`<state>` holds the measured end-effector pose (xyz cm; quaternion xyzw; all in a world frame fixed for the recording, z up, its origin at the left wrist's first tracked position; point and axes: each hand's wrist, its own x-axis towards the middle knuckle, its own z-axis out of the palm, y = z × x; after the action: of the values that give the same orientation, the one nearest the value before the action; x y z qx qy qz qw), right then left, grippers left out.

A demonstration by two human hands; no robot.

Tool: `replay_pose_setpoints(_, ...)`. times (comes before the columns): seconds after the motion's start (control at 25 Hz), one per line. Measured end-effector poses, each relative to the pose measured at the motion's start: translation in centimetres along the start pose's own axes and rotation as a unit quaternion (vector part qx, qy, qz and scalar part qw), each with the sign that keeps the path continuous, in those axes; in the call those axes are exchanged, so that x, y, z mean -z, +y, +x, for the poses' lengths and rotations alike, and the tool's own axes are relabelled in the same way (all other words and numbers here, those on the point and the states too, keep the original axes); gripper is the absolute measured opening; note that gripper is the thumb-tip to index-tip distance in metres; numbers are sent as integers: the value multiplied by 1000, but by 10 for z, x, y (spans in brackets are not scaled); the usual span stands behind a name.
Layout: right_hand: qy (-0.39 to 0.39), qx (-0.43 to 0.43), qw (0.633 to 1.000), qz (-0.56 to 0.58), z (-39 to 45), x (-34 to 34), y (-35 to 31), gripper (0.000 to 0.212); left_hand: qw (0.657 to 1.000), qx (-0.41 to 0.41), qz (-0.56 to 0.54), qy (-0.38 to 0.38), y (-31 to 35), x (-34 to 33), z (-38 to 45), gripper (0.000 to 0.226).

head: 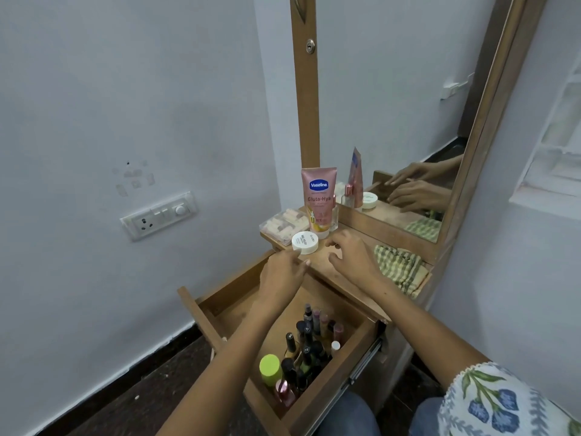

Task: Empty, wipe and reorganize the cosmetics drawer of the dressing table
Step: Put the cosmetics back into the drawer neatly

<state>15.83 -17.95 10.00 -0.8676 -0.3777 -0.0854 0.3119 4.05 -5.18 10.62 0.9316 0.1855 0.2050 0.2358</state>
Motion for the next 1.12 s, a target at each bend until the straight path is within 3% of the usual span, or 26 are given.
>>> replay_pose_setpoints(0.16, 6, 0, 1000, -14, 5, 0, 9, 21, 990, -10, 143, 16, 8, -28, 38, 49)
replay_pose_setpoints(0.32, 9, -5, 1000, -23, 10, 2, 27, 18, 975, -17, 222, 1, 10, -47, 55, 49)
replay_pose_setpoints(0.44, 22, -21, 999, -44, 19, 6, 36, 22, 980, -11, 200, 13, 10, -53, 62, 40)
replay_pose_setpoints(0.6, 44, -38, 998, -20, 41, 8, 36, 41, 986, -3, 165, -3, 7, -54, 67, 35)
replay_pose_setpoints(0.76, -7, -57, 997, -52, 69, 10, 32, 68, 989, 0, 146, -21, 7, -51, 72, 33)
replay_pose_setpoints(0.92, -35, -44, 997, -51, 84, 10, 34, 60, 990, -14, 135, -37, 5, -50, 75, 27)
replay_pose_setpoints(1.12, 56, -43, 998, -4, 80, 11, 34, 39, 991, -32, 124, -40, 9, -48, 69, 26)
